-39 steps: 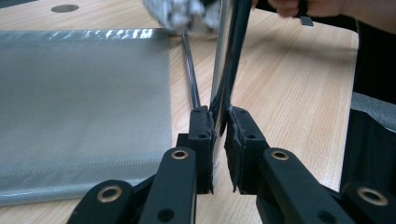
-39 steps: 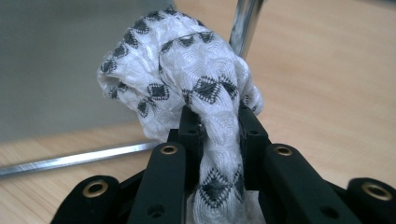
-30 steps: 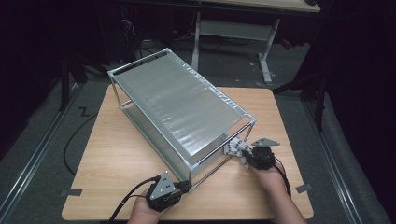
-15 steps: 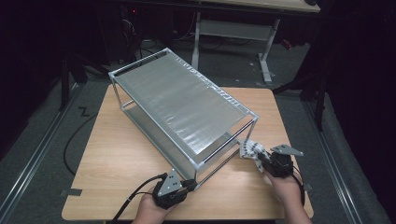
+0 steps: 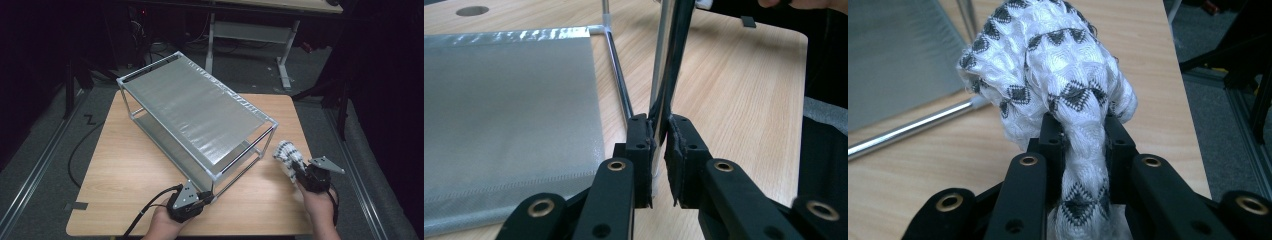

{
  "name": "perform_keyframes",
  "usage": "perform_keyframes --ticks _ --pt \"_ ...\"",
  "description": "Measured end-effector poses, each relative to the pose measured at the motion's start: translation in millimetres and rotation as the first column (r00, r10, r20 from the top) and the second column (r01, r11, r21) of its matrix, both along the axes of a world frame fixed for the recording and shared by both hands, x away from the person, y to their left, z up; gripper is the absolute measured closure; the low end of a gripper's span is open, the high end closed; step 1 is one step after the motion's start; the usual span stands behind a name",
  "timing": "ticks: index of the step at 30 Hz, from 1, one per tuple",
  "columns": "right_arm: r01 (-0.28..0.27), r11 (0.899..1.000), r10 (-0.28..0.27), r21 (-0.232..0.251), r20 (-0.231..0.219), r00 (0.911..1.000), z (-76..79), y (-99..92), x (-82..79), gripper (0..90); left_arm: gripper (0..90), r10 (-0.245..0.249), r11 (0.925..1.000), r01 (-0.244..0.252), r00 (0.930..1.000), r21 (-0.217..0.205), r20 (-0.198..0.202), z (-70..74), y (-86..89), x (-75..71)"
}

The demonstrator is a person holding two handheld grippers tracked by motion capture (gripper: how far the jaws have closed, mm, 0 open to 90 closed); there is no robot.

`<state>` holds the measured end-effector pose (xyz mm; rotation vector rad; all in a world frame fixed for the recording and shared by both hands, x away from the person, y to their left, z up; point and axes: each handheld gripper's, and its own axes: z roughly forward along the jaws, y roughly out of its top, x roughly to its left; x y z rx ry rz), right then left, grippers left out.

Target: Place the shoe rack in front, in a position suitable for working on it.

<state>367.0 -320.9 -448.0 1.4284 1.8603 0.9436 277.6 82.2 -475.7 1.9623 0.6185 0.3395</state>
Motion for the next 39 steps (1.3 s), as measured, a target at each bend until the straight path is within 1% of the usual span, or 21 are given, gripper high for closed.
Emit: perform_keyframes --ticks 8,10,13,14,15,16,17,18,20,21,22,23,24,26,28,29,30,31,33,35,39 --pt "-0.020 0.999 0.018 0.025 0.069 0.9975 11.6 21.8 27.0 76.2 80.9 0.075 0.9969 -0.075 0.9972 0.025 0.006 1.9 24.2 -17.1" --pt "-0.038 0.999 0.036 0.024 0.091 0.9952 15.1 31.6 32.7 76.1 80.9 0.081 0.9962 -0.081 0.9967 0.030 -0.001 3.0 28.9 -22.1" --pt "-0.083 0.996 0.079 0.026 0.111 0.9906 21.0 45.8 36.5 76.2 80.9 0.092 0.9937 -0.091 0.9957 0.066 -0.014 6.2 36.2 -28.2" --pt "-0.083 0.996 0.079 0.026 0.111 0.9906 21.0 45.8 36.5 76.2 80.9 0.092 0.9937 -0.091 0.9957 0.066 -0.014 6.2 36.2 -28.2" --pt "-0.118 0.993 0.114 0.028 0.127 0.9853 27.8 55.7 34.8 76.2 81.0 0.111 0.9894 -0.109 0.9936 0.096 -0.019 10.0 41.6 -31.1" --pt "-0.118 0.993 0.114 0.028 0.127 0.9853 27.8 55.7 34.8 76.2 81.0 0.111 0.9894 -0.109 0.9936 0.096 -0.019 10.0 41.6 -31.1" --pt "-0.145 0.989 0.140 0.026 0.141 0.9801 32.5 61.3 31.5 76.2 81.0 0.126 0.9876 -0.122 0.9915 0.099 -0.034 11.1 43.6 -31.7" --pt "-0.155 0.988 0.151 0.018 0.141 0.9784 34.8 63.6 30.0 76.2 81.0 0.125 0.9868 -0.121 0.9917 0.107 -0.030 10.8 44.9 -32.7" --pt "-0.172 0.985 0.166 0.029 0.137 0.9765 37.5 65.4 28.1 76.2 81.0 0.113 0.9819 -0.107 0.9930 0.157 -0.033 9.9 48.6 -33.0" --pt "-0.172 0.985 0.166 0.029 0.137 0.9765 37.5 65.4 28.1 76.2 81.3 0.113 0.9819 -0.107 0.9930 0.157 -0.033 9.9 48.6 -33.0" --pt "-0.190 0.981 0.192 -0.022 0.126 0.9733 38.3 67.6 22.7 76.3 83.6 0.104 0.9802 -0.095 0.9936 0.174 -0.045 8.6 52.5 -31.5" --pt "-0.192 0.981 0.192 -0.010 0.126 0.9733 38.6 67.2 20.5 76.3 84.9 0.110 0.9788 -0.101 0.9930 0.178 -0.042 7.4 54.2 -30.6" --pt "-0.193 0.981 0.190 0.012 0.138 0.9721 38.6 67.4 16.9 76.3 85.7 0.108 0.9810 -0.099 0.9932 0.167 -0.043 6.2 56.2 -29.7" --pt "-0.190 0.982 0.183 0.021 0.181 0.9664 36.1 71.7 6.8 76.4 87.5 0.093 0.9886 -0.092 0.9957 0.119 -0.002 4.2 60.3 -32.7" --pt "-0.208 0.978 0.205 -0.001 0.179 0.9623 32.7 76.5 2.3 76.4 89.6 0.080 0.9913 -0.080 0.9968 0.104 0.008 10.3 61.2 -33.2" --pt "-0.212 0.977 0.212 -0.022 0.176 0.9611 32.3 77.7 0.4 76.4 89.2 0.077 0.9918 -0.080 0.9965 0.100 0.031 14.1 61.7 -34.2" --pt "-0.209 0.978 0.208 -0.011 0.177 0.9620 32.6 77.0 -1.0 76.4 86.5 0.069 0.9930 -0.073 0.9966 0.092 0.046 15.9 63.0 -35.2" --pt "-0.214 0.977 0.210 0.003 0.175 0.9620 33.0 75.9 -1.3 76.4 81.5 0.066 0.9947 -0.069 0.9969 0.076 0.044 15.9 65.4 -36.0" --pt "-0.212 0.977 0.211 -0.011 0.175 0.9617 33.2 75.9 -2.0 76.4 69.9 0.074 0.9966 -0.075 0.9968 0.033 0.030 14.7 67.6 -36.8" --pt "-0.217 0.976 0.215 -0.009 0.171 0.9614 32.2 75.5 -1.5 76.4 58.3 0.080 0.9966 -0.081 0.9959 0.016 0.042 15.5 64.4 -35.6" --pt "-0.224 0.974 0.224 -0.017 0.169 0.9598 31.3 77.1 -1.5 76.4 56.8 0.086 0.9963 -0.086 0.9950 -0.004 0.050 18.8 52.1 -28.0"
